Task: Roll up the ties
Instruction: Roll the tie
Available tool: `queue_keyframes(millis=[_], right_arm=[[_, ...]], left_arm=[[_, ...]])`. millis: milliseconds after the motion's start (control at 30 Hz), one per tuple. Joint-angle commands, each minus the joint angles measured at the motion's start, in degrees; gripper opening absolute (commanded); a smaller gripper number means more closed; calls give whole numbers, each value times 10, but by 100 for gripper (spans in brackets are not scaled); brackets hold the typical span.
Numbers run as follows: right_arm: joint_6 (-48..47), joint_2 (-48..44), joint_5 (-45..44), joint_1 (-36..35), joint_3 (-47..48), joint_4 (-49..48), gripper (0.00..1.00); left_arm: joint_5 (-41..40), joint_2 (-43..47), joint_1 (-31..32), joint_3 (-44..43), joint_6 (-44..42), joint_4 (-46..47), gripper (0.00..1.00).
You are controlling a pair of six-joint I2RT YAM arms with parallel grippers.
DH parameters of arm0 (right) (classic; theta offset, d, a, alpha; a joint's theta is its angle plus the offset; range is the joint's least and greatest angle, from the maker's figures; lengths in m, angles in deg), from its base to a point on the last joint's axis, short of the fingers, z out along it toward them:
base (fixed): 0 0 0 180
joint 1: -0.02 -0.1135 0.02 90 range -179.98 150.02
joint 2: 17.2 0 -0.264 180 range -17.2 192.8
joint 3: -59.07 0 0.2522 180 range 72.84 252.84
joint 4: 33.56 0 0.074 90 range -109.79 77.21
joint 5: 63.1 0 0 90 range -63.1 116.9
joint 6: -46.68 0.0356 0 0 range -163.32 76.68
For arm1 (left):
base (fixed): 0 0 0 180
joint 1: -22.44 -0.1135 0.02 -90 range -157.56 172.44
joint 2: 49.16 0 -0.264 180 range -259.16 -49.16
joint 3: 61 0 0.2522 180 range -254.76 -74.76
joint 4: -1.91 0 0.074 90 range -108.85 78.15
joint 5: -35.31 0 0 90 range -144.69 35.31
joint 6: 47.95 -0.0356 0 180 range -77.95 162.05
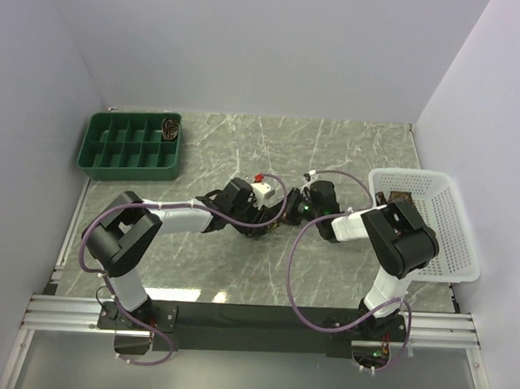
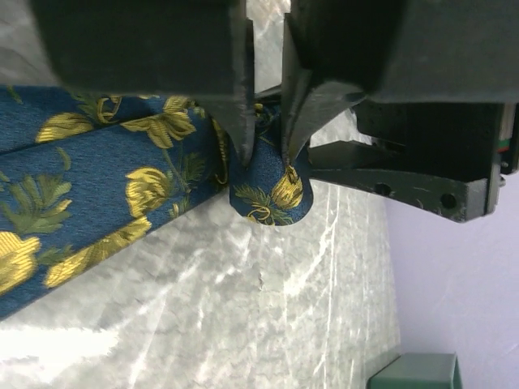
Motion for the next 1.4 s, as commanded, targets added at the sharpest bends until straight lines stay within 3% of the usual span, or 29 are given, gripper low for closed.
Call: queue_keyframes(millis=[0,133,367,633,900,1000,1033,1167,1233,1367], right_arm=[[11,-14,-9,7,-44,-19,6],[16,-32,-32,10,-75,-27,0],[40,-2,-24,20,-98,-54,0],[41,14,-15,22,-102,-64,0],[41,19,-13,22,-99,-64,0],[41,18,-15,22,-97,-64,0],[41,18,-16,23,-97,-63,0],[41,19,-17,22,-90,-62,0],[39,18,-17,22,-88,-59,1],[36,-21,-18,26,-97,-50,26]], left_arm=[[-13,-8,-1,-13,-3,-10,38],[-19,-3,-1,-10,-1,-9,44],[-18,14,-1,-11,-5,8,81],[0,-32,11,-77,-42,-10,84],[4,-67,30,-117,-61,-47,75],[5,-68,38,-114,-63,-51,63],[5,-68,40,-110,-63,-51,53],[26,-69,50,-107,-65,-56,33],[22,-70,57,-100,-65,-56,29],[1,-71,59,-92,-54,-55,27]])
